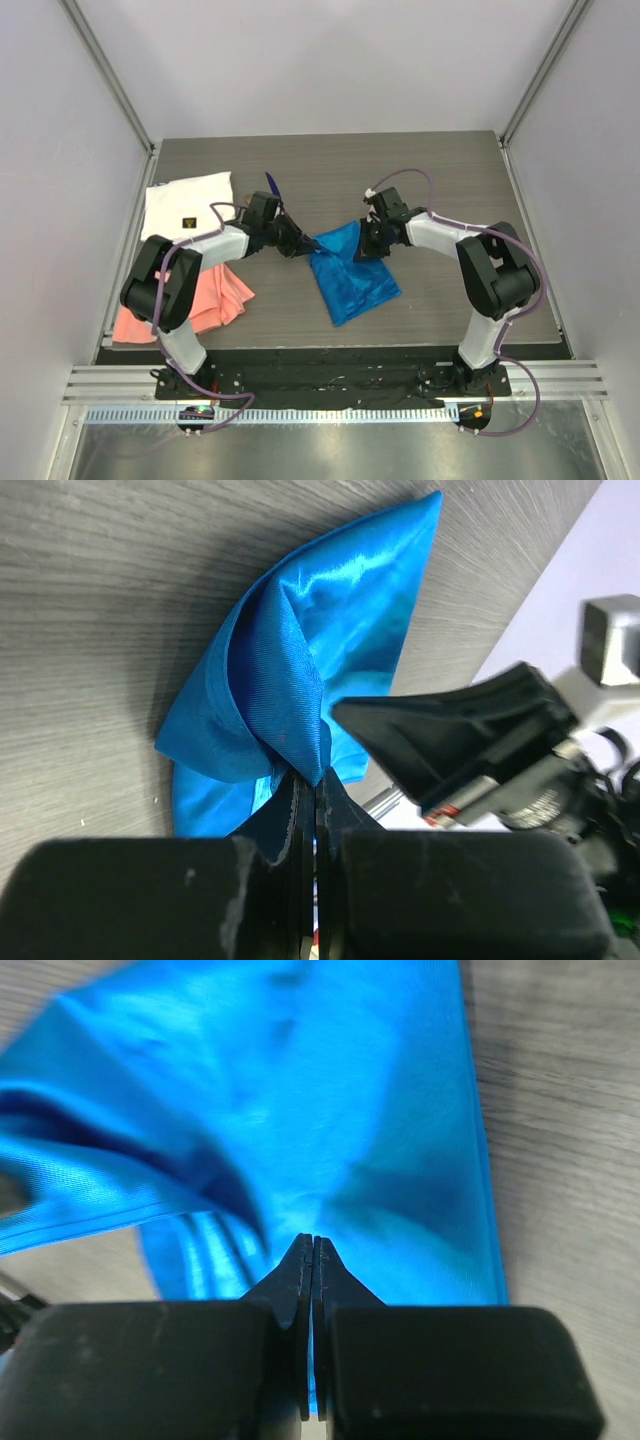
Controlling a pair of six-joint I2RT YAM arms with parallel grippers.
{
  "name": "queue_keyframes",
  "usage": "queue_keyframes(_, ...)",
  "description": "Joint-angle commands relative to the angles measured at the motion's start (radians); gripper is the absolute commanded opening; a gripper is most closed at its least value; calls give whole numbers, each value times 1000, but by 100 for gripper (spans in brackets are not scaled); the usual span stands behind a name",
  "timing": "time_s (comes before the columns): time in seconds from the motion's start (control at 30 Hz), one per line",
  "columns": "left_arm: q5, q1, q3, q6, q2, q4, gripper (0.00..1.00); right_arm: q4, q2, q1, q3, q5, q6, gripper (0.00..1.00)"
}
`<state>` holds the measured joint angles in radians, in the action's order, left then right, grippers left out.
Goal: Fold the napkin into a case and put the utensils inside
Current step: Fold the lower triangle-folded napkin at the center of the board.
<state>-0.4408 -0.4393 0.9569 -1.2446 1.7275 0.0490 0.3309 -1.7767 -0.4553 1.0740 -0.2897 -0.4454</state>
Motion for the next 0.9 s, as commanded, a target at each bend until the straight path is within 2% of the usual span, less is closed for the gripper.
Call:
queue_keyframes(0.0,14,-9,59,19,15,14,0,-78,-26,-3,1,-3,28,1)
queue_keyframes(0.33,45,-45,154,-6,93,14,0,-179,-30,-10,-152,-19,-49,1)
queue_keyframes(0.5,68,-55,187,-10,161,6,0,-176,-15,-8,-146,-28,-53,1)
queue_keyframes(0.87,134,-55,210,-39,205,-70,0,-179,-35,-10,-141,-68,-64,1)
